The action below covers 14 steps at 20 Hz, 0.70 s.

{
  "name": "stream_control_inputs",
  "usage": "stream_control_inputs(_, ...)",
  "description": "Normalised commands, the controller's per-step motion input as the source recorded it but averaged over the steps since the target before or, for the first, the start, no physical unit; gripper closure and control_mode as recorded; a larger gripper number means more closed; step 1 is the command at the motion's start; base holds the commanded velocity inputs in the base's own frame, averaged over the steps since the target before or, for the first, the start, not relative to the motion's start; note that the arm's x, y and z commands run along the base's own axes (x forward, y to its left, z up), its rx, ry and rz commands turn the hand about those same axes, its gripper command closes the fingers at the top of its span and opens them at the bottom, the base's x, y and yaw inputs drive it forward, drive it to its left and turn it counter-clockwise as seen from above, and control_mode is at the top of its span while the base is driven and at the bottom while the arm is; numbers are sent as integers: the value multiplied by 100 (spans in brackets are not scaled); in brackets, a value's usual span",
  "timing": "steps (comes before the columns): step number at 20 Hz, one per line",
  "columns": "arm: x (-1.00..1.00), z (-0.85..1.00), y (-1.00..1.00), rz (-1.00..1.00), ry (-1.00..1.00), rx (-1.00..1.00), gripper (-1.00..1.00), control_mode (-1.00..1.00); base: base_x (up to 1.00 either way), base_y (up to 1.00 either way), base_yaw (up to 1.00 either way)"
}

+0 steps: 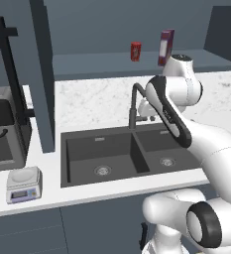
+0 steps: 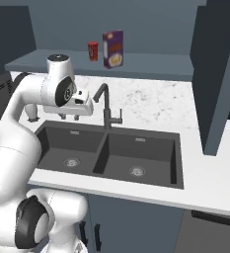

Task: Pick the cereal and place it on the digital scale for weighing, and close the cabinet.

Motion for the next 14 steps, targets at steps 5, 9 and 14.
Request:
stream_control_inputs(5, -45, 0, 0, 0, -5, -1, -100, -100, 0, 0, 0)
stream_control_inputs(9, -59, 27, 0, -9, -27, -1, -100, -100, 0, 0, 0)
stream_control_inputs(14, -45, 70, 0, -18, -25, -1, -100, -100, 0, 0, 0)
